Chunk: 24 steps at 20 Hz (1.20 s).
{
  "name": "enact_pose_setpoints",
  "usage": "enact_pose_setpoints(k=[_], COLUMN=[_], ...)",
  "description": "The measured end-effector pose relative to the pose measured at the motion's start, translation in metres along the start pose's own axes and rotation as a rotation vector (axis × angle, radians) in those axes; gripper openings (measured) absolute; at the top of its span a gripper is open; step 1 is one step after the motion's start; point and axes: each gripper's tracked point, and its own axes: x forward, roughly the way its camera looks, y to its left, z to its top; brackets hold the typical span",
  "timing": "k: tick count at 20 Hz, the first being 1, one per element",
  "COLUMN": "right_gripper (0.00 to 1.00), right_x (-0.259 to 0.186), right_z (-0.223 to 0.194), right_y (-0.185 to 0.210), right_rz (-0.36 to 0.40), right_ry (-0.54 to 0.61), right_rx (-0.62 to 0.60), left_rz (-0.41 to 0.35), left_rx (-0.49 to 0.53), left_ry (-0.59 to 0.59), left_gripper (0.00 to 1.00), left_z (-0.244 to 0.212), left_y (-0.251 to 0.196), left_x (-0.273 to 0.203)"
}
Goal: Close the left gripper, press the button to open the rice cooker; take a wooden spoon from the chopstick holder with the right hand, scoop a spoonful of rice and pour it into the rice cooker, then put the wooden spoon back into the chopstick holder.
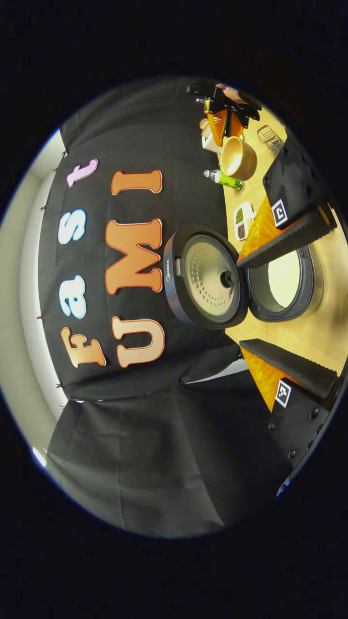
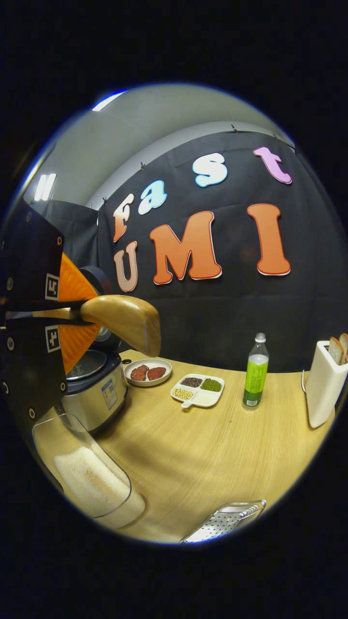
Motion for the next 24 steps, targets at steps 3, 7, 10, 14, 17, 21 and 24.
enact_pose_setpoints(k=[3,7,10,14,17,21,24], right_gripper=[0.05,0.05,0.05,0.05,0.05,0.05,0.05], right_x=[0.021,0.049,0.071,0.097,0.113,0.128,0.137], right_z=[-0.015,-0.033,-0.043,-0.053,-0.061,-0.068,-0.075], right_y=[0.020,0.040,0.045,0.049,0.048,0.046,0.041], right_rz=[0.013,0.013,-0.021,-0.077,-0.122,-0.172,-0.202], right_ry=[0.033,0.067,0.066,0.059,0.064,0.055,0.055], right_rx=[-0.048,-0.145,-0.286,-0.467,-0.596,-0.752,-0.846], left_rz=[0.037,0.075,0.092,0.098,0.103,0.115,0.121], left_rx=[-0.005,0.009,0.043,0.055,0.043,0.045,0.034], left_ry=[-0.006,-0.032,-0.054,-0.060,-0.058,-0.052,-0.041], left_gripper=[0.90,0.90,1.00,0.90,0.90,0.90,0.90], left_z=[-0.002,0.002,0.004,0.004,0.002,-0.004,-0.009], left_y=[0.018,0.035,0.042,0.045,0.046,0.054,0.057], left_x=[-0.004,-0.012,-0.019,-0.024,-0.027,-0.029,-0.030])
